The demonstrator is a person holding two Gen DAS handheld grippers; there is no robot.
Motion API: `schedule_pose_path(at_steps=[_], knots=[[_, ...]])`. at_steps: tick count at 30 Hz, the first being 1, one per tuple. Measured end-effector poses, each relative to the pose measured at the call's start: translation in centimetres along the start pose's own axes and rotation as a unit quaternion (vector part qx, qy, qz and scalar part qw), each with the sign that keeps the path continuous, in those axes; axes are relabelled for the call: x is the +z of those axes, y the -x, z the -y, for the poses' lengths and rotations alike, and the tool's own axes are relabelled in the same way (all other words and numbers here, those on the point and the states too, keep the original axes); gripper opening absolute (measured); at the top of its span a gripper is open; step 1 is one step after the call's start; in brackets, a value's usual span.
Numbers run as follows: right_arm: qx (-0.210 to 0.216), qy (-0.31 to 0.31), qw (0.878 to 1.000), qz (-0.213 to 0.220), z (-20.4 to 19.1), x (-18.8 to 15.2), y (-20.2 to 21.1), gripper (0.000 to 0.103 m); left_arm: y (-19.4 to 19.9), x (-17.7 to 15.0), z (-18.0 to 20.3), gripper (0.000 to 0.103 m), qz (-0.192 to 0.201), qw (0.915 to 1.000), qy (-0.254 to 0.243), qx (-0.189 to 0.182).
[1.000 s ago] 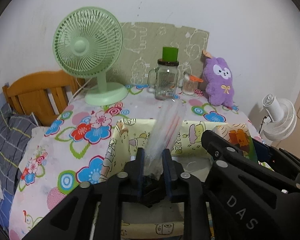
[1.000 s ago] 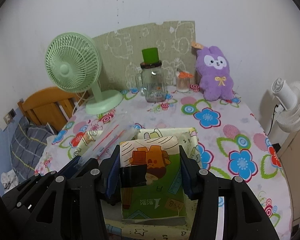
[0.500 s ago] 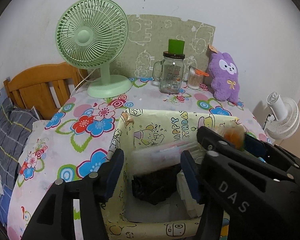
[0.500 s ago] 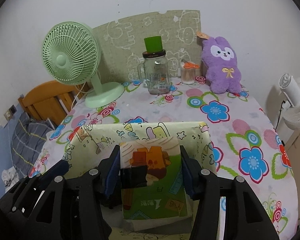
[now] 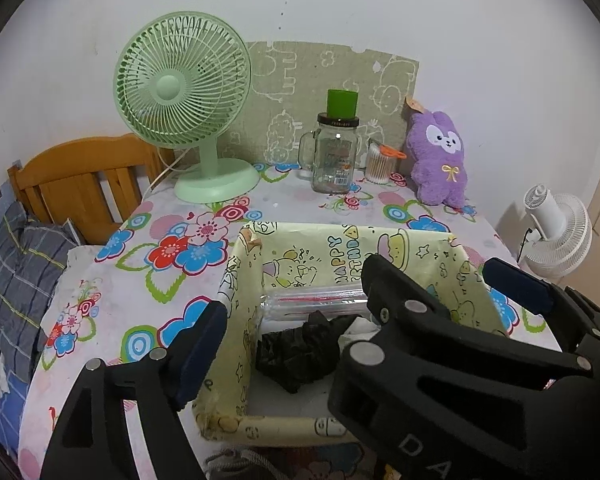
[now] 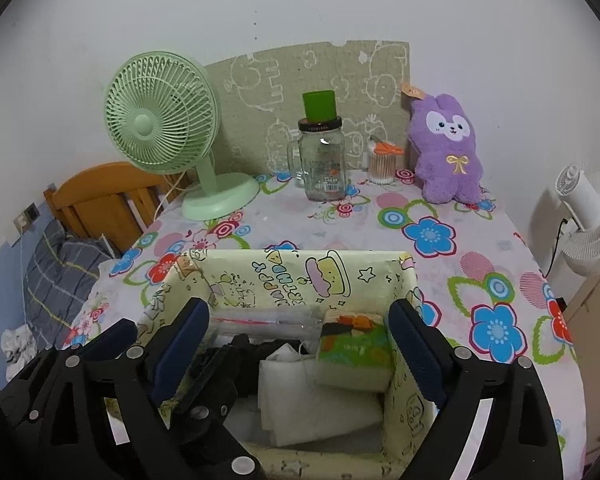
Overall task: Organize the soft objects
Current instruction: 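Lower the clear bag and green box into the yellow box and open both tools, then withdraw both tools up and away from the yellow box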
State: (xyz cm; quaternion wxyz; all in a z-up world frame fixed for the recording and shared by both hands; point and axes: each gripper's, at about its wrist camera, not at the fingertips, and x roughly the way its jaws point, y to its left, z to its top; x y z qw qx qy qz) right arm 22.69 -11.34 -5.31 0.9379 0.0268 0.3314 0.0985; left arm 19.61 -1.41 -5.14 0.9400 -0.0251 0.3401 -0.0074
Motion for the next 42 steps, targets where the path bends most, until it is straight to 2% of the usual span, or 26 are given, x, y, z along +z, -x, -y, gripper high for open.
schedule_pose_path(at_steps=[13, 32, 42], knots=[[-0.006, 0.002, 1.0, 0.03, -0.3, -0.4, 4.8, 0.099, 4.0, -0.4, 0.6, 0.093, 0.028, 0.9996, -0.009, -0.002], [-0.009, 0.003, 0.998, 0.064, -0.6, -2.1, 10.9, 0.102, 9.3, -1.9, 1.3, 0.096, 0.058, 0.9981, -0.019, -0.009], [-0.02, 0.008, 0.997, 0.068, -0.9, -3.3, 13.5, 0.103, 11.8, -3.2, 1.7, 0.096, 0.069, 0.9973, -0.023, -0.012]])
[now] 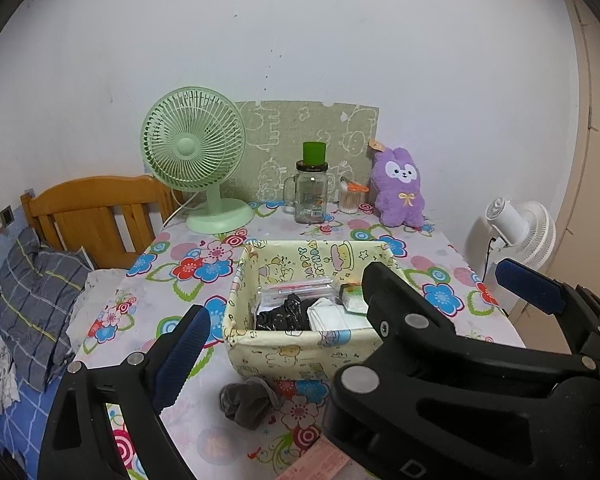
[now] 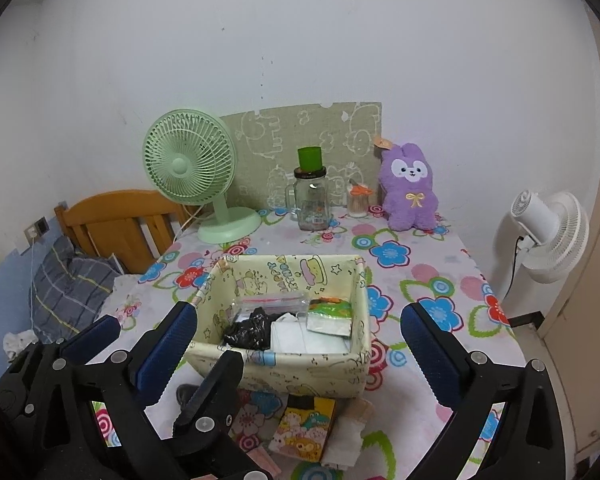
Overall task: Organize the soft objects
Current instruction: 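Withdraw both tools up and away from the yellow box, then move the left tool to the pink envelope while the right tool approaches the cartoon tissue pack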
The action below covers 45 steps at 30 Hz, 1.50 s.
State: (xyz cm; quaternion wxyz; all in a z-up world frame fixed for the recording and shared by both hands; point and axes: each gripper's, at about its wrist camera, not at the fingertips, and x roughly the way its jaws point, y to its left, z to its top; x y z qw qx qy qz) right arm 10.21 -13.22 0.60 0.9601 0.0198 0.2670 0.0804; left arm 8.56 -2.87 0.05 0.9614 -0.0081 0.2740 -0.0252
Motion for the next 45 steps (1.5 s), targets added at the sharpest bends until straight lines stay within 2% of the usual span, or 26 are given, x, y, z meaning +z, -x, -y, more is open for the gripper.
schedule_pose_path(at_steps=[13, 22, 45], knots=[[0.004, 0.007, 1.0, 0.003, -0.3, -1.9, 2.4, 0.103, 2.2, -1.8, 0.4, 0.099, 0.014, 0.9999, -0.01, -0.001], [-0.003, 0.011, 1.0, 0.007, -0.2, -3.7, 3.1, 0.103, 2.3, -3.7, 0.4, 0.099, 0.004, 0.9999, -0.009, -0.013], [-0.009, 0.005, 1.0, -0.021, 0.7, -8.5, 0.2, 0.103, -0.8, -8.1, 0.8, 0.099, -0.023, 0.9992, -0.025, -0.022]])
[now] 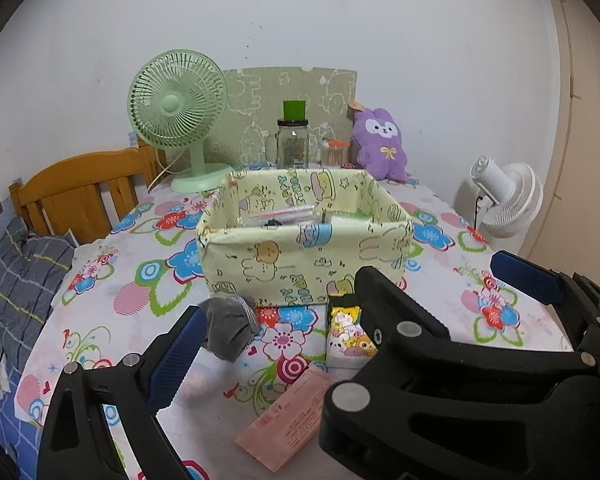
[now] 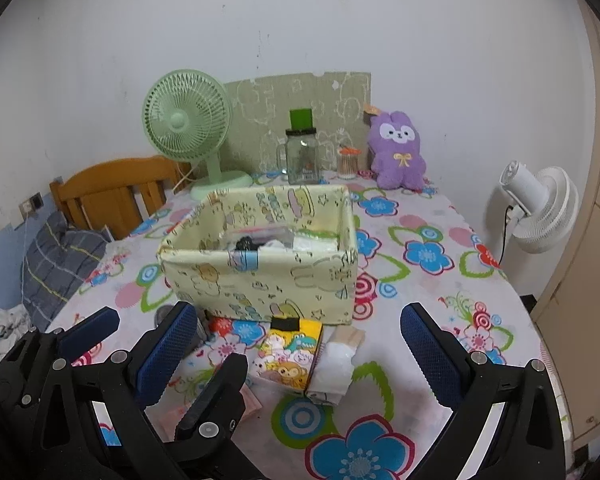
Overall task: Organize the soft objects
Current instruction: 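Move the left tool to the pink envelope while the right tool approaches the cartoon tissue pack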
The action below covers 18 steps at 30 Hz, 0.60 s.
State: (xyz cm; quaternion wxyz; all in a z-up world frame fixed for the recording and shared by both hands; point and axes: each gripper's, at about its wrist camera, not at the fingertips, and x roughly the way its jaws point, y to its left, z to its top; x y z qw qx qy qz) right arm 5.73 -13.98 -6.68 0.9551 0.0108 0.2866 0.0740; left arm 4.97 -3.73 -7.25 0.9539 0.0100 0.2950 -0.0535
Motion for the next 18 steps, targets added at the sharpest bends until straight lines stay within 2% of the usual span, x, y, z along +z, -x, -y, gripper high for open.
schedule_pose_path(at_steps=[4, 18], knots=[[0.01, -0.005, 1.0, 0.0, 0.3, -1.0, -0.7, 0.103, -0.9, -0.7, 0.0, 0.099, -0.006, 1.0, -0.004, -0.003], [0.004, -0.009, 0.999, -0.034, 0.9, -4.2, -3.7, 0.103, -3.7, -3.5, 0.3, 0.099, -0.041, 0.9989, -0.016, -0.013]])
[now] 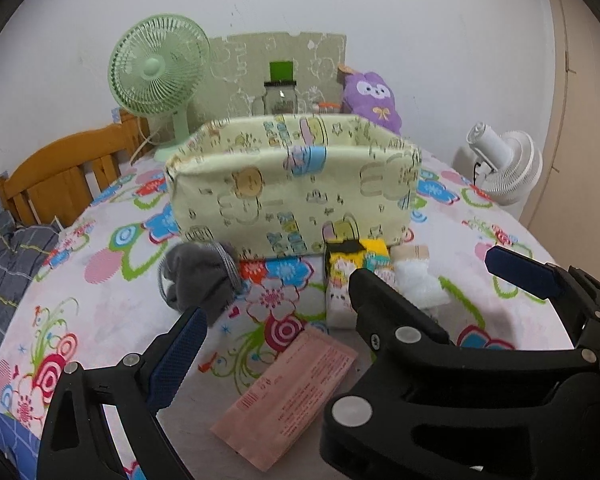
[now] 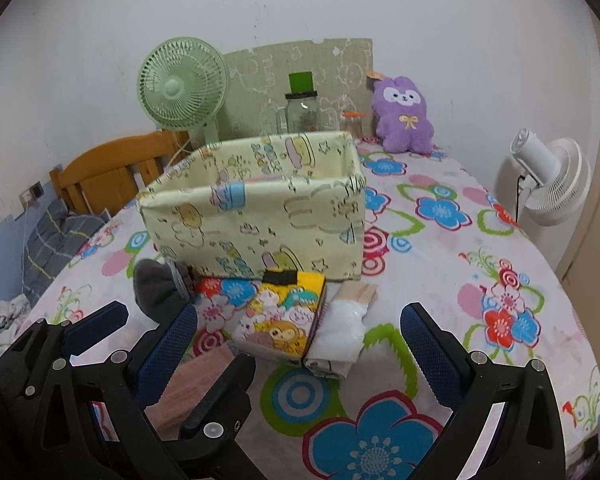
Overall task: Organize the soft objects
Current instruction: 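Move the left tool to the pink envelope while the right tool approaches the cartoon tissue pack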
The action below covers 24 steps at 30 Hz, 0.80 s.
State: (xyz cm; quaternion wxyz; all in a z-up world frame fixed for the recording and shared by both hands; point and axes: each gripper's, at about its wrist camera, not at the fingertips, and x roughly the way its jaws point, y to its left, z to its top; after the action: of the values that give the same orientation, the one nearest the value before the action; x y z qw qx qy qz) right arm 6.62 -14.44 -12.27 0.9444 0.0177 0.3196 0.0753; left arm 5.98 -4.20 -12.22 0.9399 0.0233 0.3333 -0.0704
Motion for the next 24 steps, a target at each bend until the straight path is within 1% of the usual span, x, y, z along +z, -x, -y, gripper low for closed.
schedule_pose_path(at_steps=[10, 14, 15, 17, 20, 22, 23, 24], knots=[[-0.015, -0.015, 0.999, -0.035, 1.1, -1.6, -2.0, 0.103, -1.9, -1.3, -0.1, 0.098, -0.032, 0.9994, 0.002, -0.012], [-0.016, -0.018, 0.999, -0.036, 1.2, -1.8, -2.2, 0.103, -2.2, -1.6, -0.4, 0.094, -0.043, 0.9986, 0.011, -0.027], [-0.017, -0.018, 0.999, -0.036, 1.1, -1.8, -2.2, 0.103, -2.3, -1.6, -0.5, 0.092, -0.045, 0.9985, 0.012, -0.027], [-0.016, -0.017, 0.999, -0.038, 1.1, -1.8, -2.3, 0.103, -2.4, -1.9, -0.6, 0.085, -0.05, 0.9984, 0.013, -0.022], [-0.016, -0.012, 0.999, -0.038, 0.9, -1.8, -2.4, 0.103, -2.2, -2.1, -0.4, 0.08, -0.045, 0.9989, 0.003, -0.013], [-0.014, -0.011, 0.999, -0.038, 0.8, -1.7, -2.5, 0.103, -2.1, -2.2, -0.5, 0.073, -0.044, 0.999, 0.001, -0.013], [-0.013, -0.011, 0.999, -0.04, 0.8, -1.7, -2.6, 0.103, -2.0, -2.1, -0.5, 0.07, -0.043, 0.999, 0.001, -0.013], [-0.013, -0.011, 0.999, -0.041, 0.7, -1.7, -2.6, 0.103, -2.0, -2.1, -0.6, 0.059, -0.043, 0.999, 0.004, -0.013]])
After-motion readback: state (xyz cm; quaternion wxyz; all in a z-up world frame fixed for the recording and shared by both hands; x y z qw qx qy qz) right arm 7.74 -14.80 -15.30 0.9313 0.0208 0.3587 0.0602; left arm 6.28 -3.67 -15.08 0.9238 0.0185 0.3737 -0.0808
